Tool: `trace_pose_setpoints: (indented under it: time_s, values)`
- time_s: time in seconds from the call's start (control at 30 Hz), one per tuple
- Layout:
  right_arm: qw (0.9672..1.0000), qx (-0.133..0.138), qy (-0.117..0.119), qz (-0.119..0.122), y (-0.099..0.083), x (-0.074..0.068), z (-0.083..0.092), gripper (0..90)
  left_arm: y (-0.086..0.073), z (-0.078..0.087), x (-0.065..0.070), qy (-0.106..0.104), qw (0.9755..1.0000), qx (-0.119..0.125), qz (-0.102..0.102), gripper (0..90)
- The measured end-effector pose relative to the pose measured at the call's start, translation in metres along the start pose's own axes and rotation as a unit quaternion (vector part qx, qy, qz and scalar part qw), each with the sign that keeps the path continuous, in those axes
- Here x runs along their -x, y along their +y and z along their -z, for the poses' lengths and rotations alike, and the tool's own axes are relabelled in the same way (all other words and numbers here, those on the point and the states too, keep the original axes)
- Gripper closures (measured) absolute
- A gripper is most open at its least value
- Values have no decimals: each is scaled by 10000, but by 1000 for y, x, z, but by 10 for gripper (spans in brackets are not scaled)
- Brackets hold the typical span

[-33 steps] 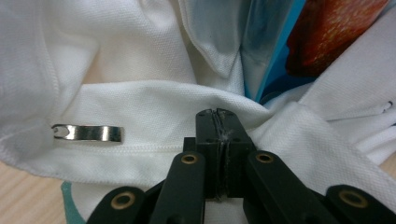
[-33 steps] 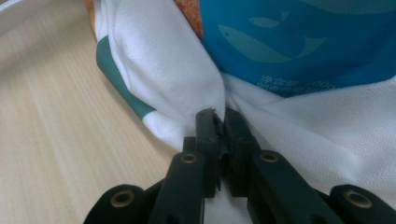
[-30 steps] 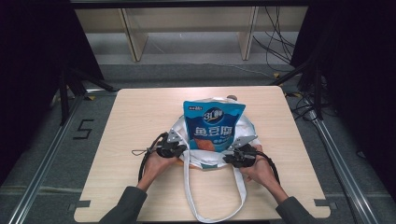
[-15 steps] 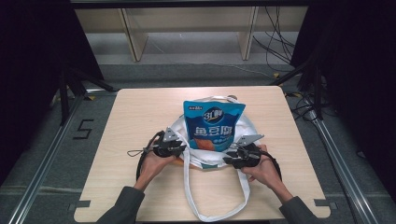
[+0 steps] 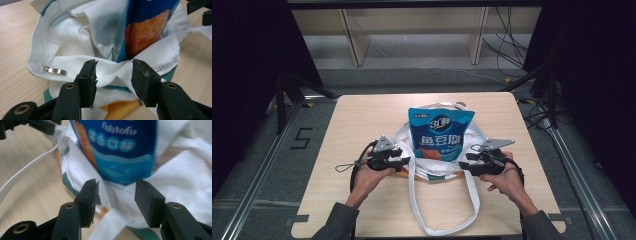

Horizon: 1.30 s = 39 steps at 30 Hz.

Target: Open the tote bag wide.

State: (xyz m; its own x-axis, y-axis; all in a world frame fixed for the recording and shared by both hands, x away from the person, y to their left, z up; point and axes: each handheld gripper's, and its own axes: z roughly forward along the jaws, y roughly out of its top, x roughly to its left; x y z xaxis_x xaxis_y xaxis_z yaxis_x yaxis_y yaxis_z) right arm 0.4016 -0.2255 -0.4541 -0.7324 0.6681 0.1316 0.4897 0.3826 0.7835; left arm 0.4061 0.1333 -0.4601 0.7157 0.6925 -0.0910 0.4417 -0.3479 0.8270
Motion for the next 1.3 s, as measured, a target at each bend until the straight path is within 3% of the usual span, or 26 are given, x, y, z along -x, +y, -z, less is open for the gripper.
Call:
trace_pose_setpoints:
  time_s: [0.1, 0.17, 0.2, 0.27, 0.3, 0.33, 0.4, 0.43, 0.47, 0.53, 0.57, 0.63, 0.77, 0.83, 0.9, 0.93, 1.0, 1.07, 1.1, 1.17, 1.23, 1.27, 1.3]
  values:
    - [9999, 70, -108, -7, -1, 6, 8, 515, -1, 6, 5, -33, 10000, 66, 42, 508]
    - [9999, 83, -57, -71, -2, 8, 13, 510, -3, 9, 6, -57, 10000, 34, 24, 493]
    - [9998, 76, -162, -46, -3, 9, 14, 505, -4, 10, 8, -59, 9999, 106, 110, 485]
    - [9998, 115, -157, -76, -4, 11, 17, 499, -6, 12, 8, -79, 9998, 76, 139, 463]
    - [9998, 113, -172, 64, -4, 14, 19, 492, -6, 13, 9, -61, 9998, 82, 148, 450]
    - [9998, 86, -113, -102, -4, 12, 20, 488, -8, 15, 8, -58, 9999, 64, 107, 443]
    - [9996, 112, -234, -62, -6, 12, 20, 480, -11, 16, 9, -14, 9998, 98, 197, 429]
    - [9995, 88, -244, -155, -6, 11, 21, 474, -11, 17, 9, -1, 9997, 94, 215, 420]
    - [9997, 85, -211, -59, -7, 12, 21, 466, -13, 19, 7, 4, 9998, 55, 165, 414]
    - [9998, 36, -168, -109, -7, 10, 22, 458, -14, 21, 9, -5, 9996, 86, 261, 394]
    - [9997, 32, -259, 32, -8, 12, 22, 456, -16, 22, 10, 13, 9995, 142, 281, 385]
    - [9998, 65, -164, -120, -9, 9, 22, 448, -18, 24, 12, 42, 9996, 116, 262, 374]
    - [9998, -3, -185, -97, -11, 9, 24, 436, -23, 26, 16, 1, 9996, 107, 270, 364]
    - [9998, 32, -147, -111, -13, 10, 24, 431, -26, 28, 16, 16, 9999, 26, 158, 358]
    - [9996, 16, -203, -191, -15, 10, 26, 426, -28, 28, 19, 2, 9995, 92, 298, 351]
    - [9997, -8, -151, -193, -16, 11, 26, 424, -30, 29, 19, 20, 9996, 100, 246, 350]
    - [9993, 17, -342, -115, -18, 12, 27, 422, -31, 30, 20, 38, 9996, 88, 257, 349]
    - [9995, 1, -253, -178, -19, 12, 28, 420, -33, 31, 18, 85, 9998, 81, 168, 338]
    - [9993, -22, -269, -259, -20, 11, 30, 419, -35, 32, 18, 105, 9997, 85, 193, 334]
    - [9993, -43, -348, -126, -21, 12, 31, 416, -37, 33, 19, 110, 9995, 81, 287, 333]
    - [9995, -19, -260, -189, -21, 11, 32, 414, -40, 35, 19, 144, 9994, 97, 307, 329]
    - [9991, -23, -378, -165, -23, 11, 32, 414, -40, 36, 18, 164, 9995, 49, 253, 327]
    - [9994, -3, -310, -177, -23, 10, 33, 414, -42, 37, 20, 201, 9991, 116, 353, 326]
